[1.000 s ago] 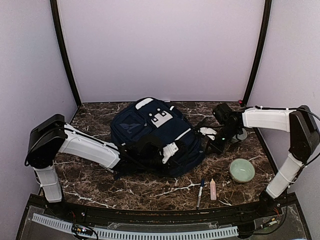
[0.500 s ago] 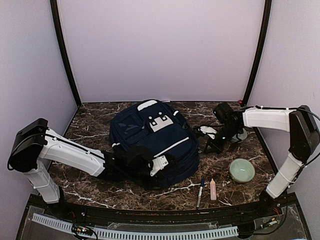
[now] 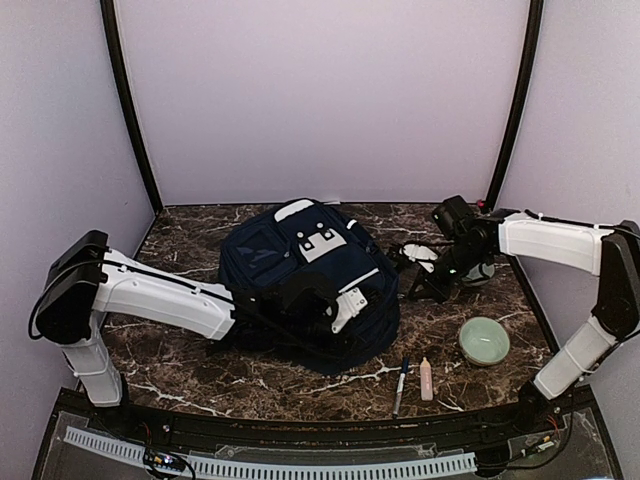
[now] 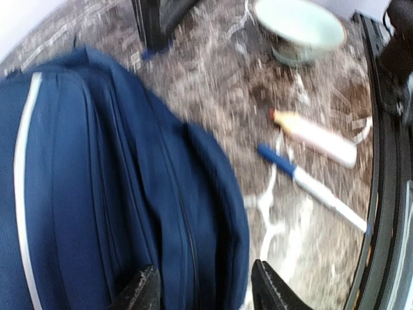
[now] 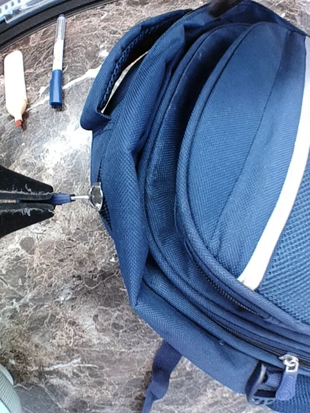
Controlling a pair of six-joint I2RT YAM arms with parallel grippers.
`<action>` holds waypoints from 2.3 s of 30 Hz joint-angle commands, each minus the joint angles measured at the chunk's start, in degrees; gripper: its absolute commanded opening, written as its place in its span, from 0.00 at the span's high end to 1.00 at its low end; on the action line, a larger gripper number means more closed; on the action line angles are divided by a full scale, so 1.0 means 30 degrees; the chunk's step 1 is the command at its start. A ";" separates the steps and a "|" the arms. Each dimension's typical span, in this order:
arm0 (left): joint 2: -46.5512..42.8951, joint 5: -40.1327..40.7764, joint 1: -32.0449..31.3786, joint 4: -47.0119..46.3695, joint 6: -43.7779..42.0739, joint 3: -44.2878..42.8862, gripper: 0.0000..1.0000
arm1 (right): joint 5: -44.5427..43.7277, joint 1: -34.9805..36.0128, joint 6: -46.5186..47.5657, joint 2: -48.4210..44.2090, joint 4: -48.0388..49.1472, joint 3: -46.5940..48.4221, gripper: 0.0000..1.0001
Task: Pack the student bag
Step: Zip the student bag into the largest pocket of the bag.
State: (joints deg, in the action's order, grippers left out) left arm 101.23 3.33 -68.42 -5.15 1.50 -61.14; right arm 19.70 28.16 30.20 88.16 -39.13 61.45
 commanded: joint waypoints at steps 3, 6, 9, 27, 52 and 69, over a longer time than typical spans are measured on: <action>0.2670 0.1421 0.0032 -0.0422 -0.0955 -0.4014 0.48 | 0.0502 0.0160 0.0222 -0.0747 0.0061 -0.0447 1.00; 0.4091 0.2740 0.0224 0.0389 -0.1040 -0.5801 0.44 | 0.0727 0.0171 0.0188 -0.0833 0.0106 -0.0517 1.00; 0.4978 0.3576 0.0576 0.0874 -0.0853 -0.6826 0.42 | 0.0933 0.0161 0.0068 -0.0959 0.0233 -0.0679 1.00; 0.6234 0.1196 0.1414 0.1208 -0.0817 -0.7655 0.94 | -0.0885 -0.0590 -0.0220 0.0490 0.1695 -0.0765 1.00; 0.4399 -0.1220 0.1306 -0.0538 -0.1238 -0.5093 1.00 | -0.2996 -0.1565 -0.1495 0.7178 0.5249 0.5324 1.00; 0.4049 -0.1531 0.1187 -0.1729 -0.1686 -0.3864 1.00 | -0.3593 -0.1594 -0.2419 1.0135 0.5674 0.8015 1.00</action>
State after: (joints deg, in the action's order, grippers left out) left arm 116.44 1.93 -63.92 -10.63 -2.46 -74.37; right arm 12.12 24.16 25.54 117.40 -26.33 83.09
